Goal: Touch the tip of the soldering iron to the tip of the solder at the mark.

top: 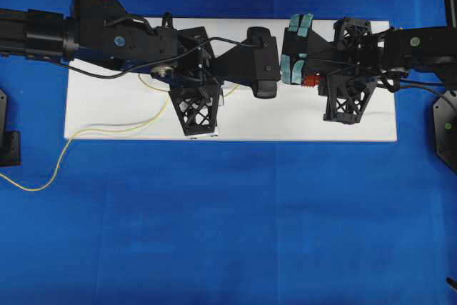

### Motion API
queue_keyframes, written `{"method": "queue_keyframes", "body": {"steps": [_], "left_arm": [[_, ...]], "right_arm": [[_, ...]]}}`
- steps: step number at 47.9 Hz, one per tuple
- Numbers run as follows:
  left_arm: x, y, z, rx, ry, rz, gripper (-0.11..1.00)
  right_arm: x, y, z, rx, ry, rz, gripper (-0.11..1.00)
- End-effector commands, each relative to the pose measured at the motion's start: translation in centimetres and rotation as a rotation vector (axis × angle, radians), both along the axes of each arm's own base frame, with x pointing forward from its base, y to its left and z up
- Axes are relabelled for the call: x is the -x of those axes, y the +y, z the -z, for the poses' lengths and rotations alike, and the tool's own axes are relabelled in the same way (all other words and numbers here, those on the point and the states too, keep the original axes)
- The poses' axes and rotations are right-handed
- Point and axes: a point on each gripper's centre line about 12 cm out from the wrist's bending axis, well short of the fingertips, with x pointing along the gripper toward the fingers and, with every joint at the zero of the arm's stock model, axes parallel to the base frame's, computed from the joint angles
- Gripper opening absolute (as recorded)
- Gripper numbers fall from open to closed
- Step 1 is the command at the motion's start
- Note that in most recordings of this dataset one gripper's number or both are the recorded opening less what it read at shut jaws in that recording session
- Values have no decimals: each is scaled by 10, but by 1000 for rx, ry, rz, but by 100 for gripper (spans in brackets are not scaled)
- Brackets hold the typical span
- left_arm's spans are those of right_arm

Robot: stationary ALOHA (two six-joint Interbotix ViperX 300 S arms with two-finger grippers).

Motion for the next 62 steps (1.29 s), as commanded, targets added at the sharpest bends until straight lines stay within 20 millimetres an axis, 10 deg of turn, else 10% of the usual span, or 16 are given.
{"method": "queue_keyframes", "body": {"steps": [1, 62], "left_arm": [[-6, 1, -16, -5, -44, 0, 1], [-5, 2, -16, -4, -29, -1, 1]], "right_arm": [[-7, -2, -10, 9, -39, -2, 6], [-7, -2, -10, 9, -39, -1, 6]]}}
